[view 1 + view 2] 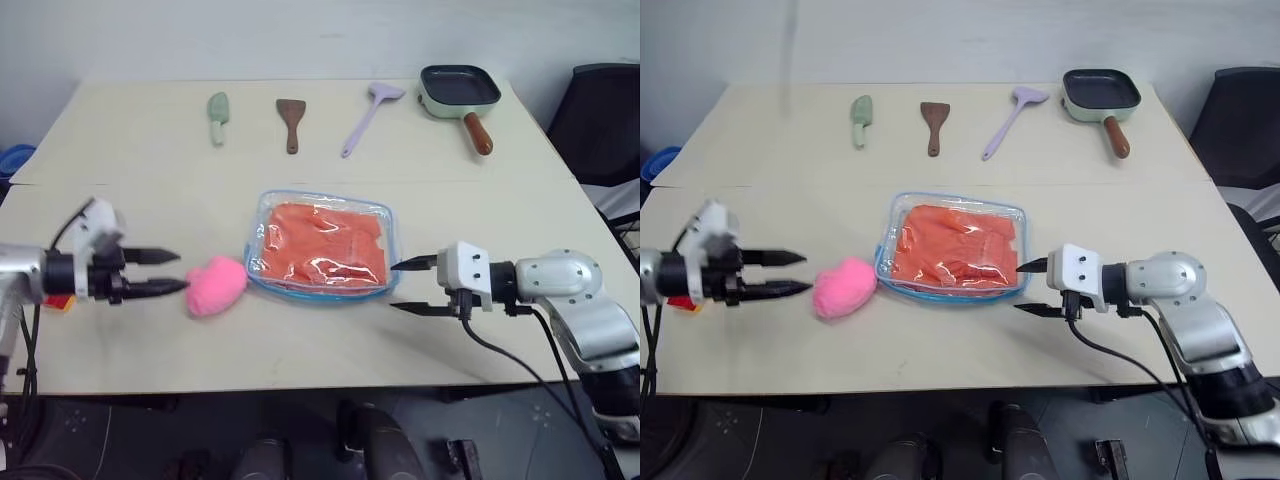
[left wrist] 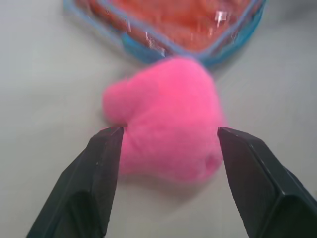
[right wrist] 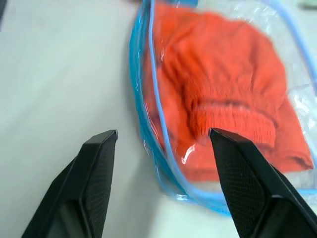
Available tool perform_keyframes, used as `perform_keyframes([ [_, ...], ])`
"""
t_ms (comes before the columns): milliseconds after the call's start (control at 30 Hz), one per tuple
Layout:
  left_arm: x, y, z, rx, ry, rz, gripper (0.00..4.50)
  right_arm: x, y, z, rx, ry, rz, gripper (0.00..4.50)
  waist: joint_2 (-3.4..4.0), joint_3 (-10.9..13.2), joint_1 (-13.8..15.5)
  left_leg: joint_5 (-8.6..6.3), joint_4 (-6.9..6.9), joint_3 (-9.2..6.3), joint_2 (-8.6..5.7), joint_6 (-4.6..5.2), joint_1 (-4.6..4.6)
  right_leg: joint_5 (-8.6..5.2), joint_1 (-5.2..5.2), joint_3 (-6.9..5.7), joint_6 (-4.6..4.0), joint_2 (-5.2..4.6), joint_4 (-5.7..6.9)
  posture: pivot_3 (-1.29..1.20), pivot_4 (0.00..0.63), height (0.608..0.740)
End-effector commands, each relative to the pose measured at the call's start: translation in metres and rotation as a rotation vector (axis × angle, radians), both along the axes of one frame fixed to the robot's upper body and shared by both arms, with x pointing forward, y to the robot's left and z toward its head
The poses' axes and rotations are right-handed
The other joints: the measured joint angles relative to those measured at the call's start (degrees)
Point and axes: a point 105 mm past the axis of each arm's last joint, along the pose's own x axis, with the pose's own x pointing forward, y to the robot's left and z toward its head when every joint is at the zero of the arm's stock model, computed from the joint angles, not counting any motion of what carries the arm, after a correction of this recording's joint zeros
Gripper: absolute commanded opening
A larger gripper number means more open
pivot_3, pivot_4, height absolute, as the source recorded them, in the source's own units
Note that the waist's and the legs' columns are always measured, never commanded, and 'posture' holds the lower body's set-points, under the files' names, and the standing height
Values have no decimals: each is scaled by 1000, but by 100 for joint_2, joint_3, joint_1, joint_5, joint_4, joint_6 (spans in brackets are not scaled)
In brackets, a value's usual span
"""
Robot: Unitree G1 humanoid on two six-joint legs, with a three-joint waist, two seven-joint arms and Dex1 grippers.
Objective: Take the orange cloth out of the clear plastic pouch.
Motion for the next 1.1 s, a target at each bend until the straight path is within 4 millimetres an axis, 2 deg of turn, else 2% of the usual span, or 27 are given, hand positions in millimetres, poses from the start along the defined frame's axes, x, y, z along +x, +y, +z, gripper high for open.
perform_keyframes([
  [33,-2,-49,32,-27,-120,-152,3207,-16,15,22,206,60,-60,3061,-3,-2,44,0,-1,-2,-5,0,3,0,4,0,1,-6,2,0,150,740],
  [100,-3,-78,20,89,-185,-258,3207,-26,24,21,264,106,-72,3061,-3,-3,64,0,-1,-2,-7,0,7,1,8,1,2,-5,2,0,150,740],
  [233,2,-99,-20,391,-316,-404,3207,-30,31,19,291,123,-112,3061,-4,-3,38,2,-3,17,-9,-4,9,1,3,17,3,6,2,0,150,740],
  [367,20,-100,-39,510,-399,-443,3207,-27,27,21,319,126,-164,3061,-5,-3,-1,3,-3,29,-10,-16,18,-1,4,32,-3,31,-9,0,150,740],
  [533,32,-99,-46,561,-454,-470,3207,-24,21,24,319,96,-207,3061,-5,-3,-5,0,-5,31,-1,-21,17,-1,-1,42,-5,58,0,0,150,740],
  [700,36,-100,-49,569,-472,-493,3207,-24,14,25,306,78,-221,3061,-7,-4,4,-2,-4,30,0,-17,13,0,-1,38,-5,57,-3,0,150,740],
  [800,35,-101,-53,573,-463,-509,2588,-24,12,26,303,75,-225,3112,-7,-5,-2,-2,-5,29,0,-16,14,0,-1,39,-5,58,-2,0,150,740],
  [900,34,-102,-56,572,-451,-524,1708,-23,11,26,298,73,-228,3112,-8,-5,-2,-2,-5,29,1,-16,14,0,0,38,-5,58,-2,0,150,740],
  [933,34,-102,-55,567,-453,-523,1708,-23,11,26,296,73,-227,3112,-8,-5,0,-2,-5,29,1,-16,14,0,-1,39,-5,58,-2,0,150,740],
  [1100,34,-104,-56,548,-456,-528,389,-22,13,27,283,71,-214,3112,-8,-5,2,-3,-4,29,1,-16,14,0,0,39,-5,57,-2,0,150,740],
])
